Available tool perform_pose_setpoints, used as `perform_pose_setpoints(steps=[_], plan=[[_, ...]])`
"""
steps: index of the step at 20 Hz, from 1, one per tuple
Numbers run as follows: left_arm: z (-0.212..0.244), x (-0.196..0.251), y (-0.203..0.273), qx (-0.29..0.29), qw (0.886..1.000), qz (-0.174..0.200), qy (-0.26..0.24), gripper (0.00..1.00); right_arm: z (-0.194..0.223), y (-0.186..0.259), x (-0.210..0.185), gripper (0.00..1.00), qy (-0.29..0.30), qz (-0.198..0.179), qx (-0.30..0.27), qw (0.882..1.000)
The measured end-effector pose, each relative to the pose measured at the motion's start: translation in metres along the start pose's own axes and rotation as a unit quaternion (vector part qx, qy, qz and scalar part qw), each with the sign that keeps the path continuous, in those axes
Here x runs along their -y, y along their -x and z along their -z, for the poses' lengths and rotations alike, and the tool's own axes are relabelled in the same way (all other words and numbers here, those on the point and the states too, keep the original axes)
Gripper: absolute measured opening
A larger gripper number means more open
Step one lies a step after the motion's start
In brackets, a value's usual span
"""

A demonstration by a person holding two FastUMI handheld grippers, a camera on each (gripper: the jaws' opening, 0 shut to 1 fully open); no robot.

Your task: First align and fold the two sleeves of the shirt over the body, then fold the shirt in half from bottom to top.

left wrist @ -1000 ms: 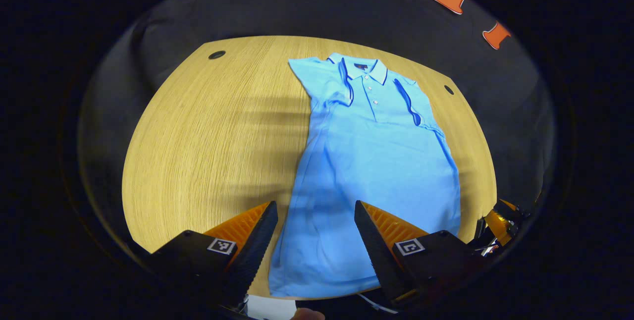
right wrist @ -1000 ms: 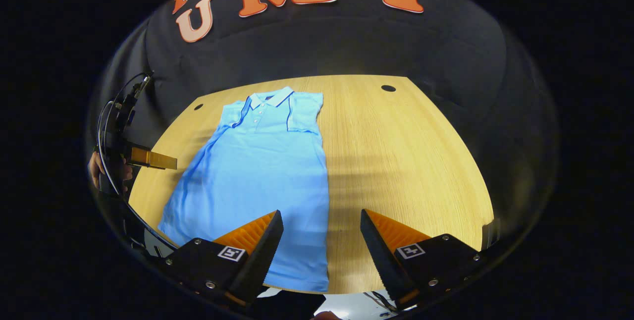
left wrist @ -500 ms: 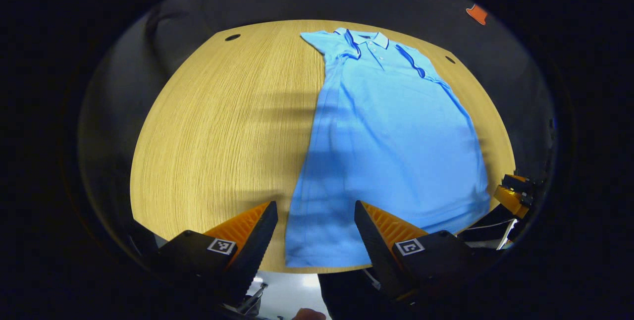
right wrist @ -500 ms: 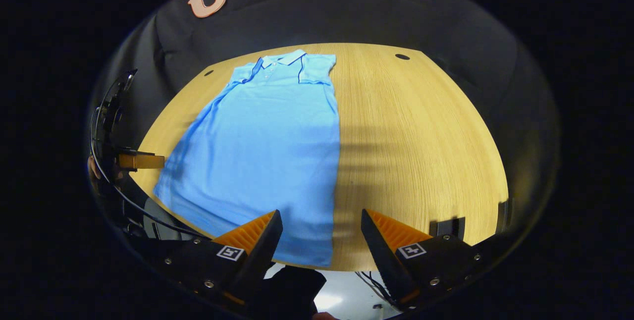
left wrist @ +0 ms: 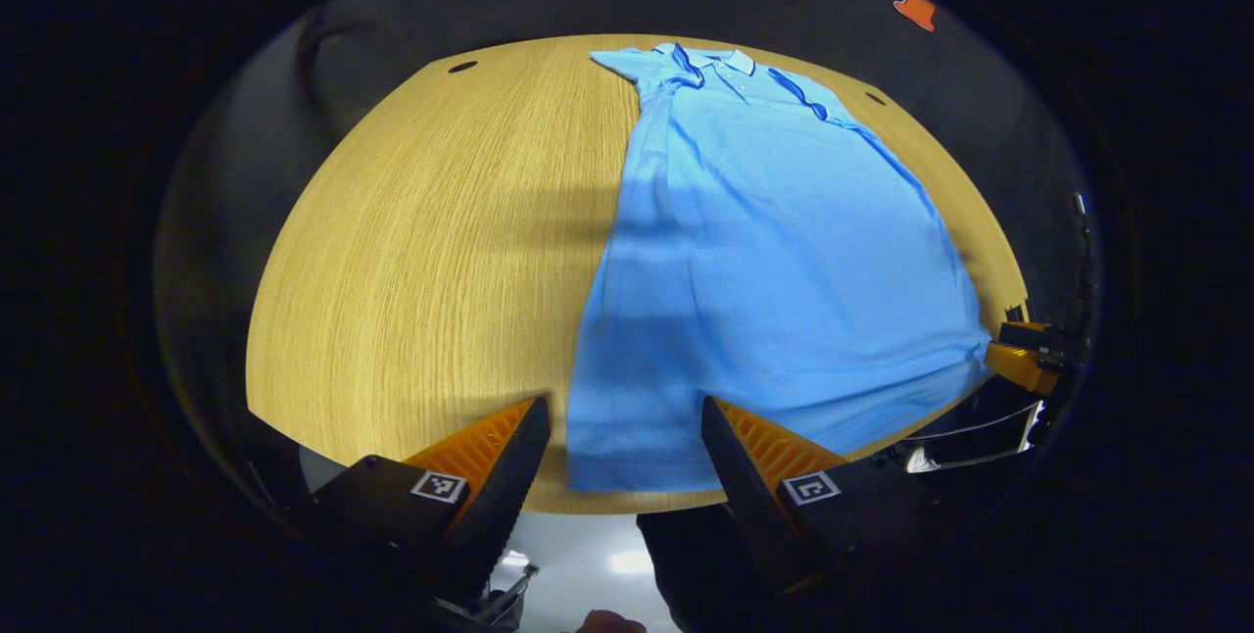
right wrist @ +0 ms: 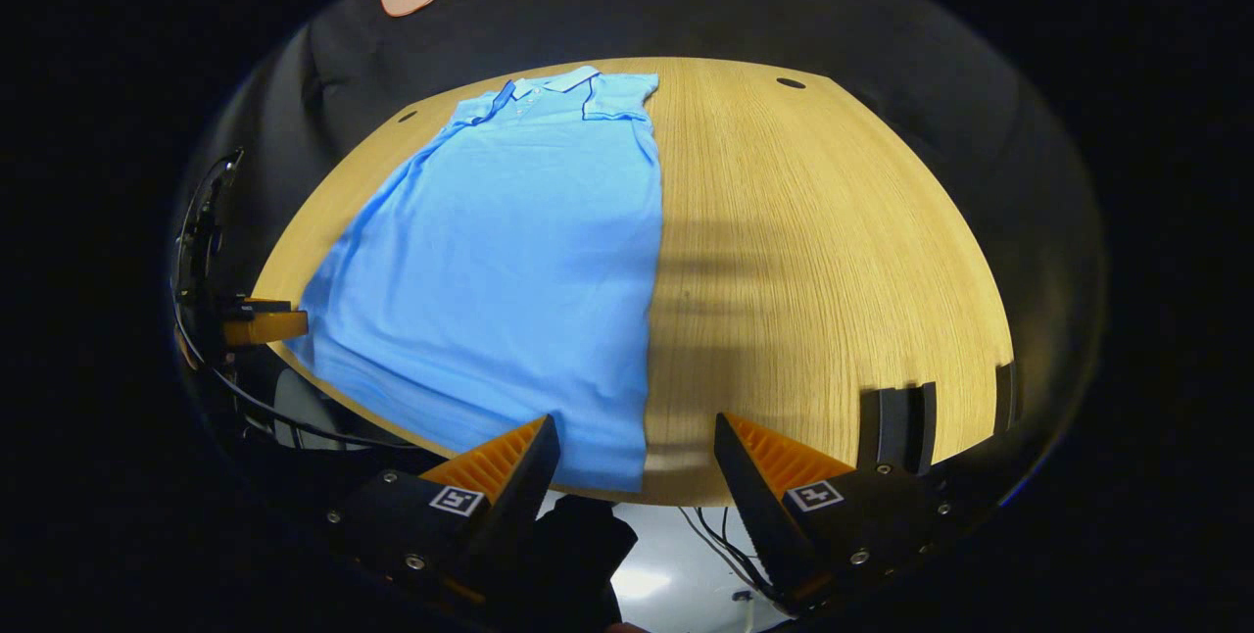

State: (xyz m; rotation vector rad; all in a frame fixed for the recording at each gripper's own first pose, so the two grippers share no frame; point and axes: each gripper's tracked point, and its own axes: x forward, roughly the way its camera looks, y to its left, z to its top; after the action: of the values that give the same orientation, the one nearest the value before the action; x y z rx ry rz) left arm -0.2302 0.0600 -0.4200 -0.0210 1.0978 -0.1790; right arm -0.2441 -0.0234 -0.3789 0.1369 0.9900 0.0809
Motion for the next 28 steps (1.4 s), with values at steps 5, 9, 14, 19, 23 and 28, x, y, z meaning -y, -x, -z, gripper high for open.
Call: perform_pose_setpoints(steps=[5, 9, 14, 19, 23, 28], plan=[[0.003, -0.004, -0.004, 0.038, 0.998, -0.015, -0.050, 1.00, 0.001, -0.004, -0.006, 0.94, 0.029, 0.000, 0.019, 0.999], [0.001, -0.004, -0.006, 0.107, 0.993, -0.022, -0.038, 1.00, -0.006, -0.009, -0.019, 0.82, 0.068, -0.008, 0.069, 0.995], [0.001, 0.025, -0.007, 0.139, 0.988, -0.032, -0.061, 0.55, -0.016, -0.018, -0.025, 0.31, 0.044, 0.007, 0.103, 0.994], [-0.004, 0.038, -0.012, 0.127, 0.984, -0.065, -0.107, 0.06, -0.016, -0.017, -0.027, 0.02, 0.006, 0.000, 0.078, 0.997], [-0.009, 0.038, -0.011, 0.111, 0.993, -0.028, -0.034, 0.05, -0.023, -0.013, -0.024, 0.01, -0.085, -0.023, 0.068, 0.994], [-0.040, 0.046, 0.007, 0.137, 0.990, -0.016, -0.026, 0.06, -0.052, 0.005, -0.035, 0.01, -0.080, -0.046, 0.103, 0.990]])
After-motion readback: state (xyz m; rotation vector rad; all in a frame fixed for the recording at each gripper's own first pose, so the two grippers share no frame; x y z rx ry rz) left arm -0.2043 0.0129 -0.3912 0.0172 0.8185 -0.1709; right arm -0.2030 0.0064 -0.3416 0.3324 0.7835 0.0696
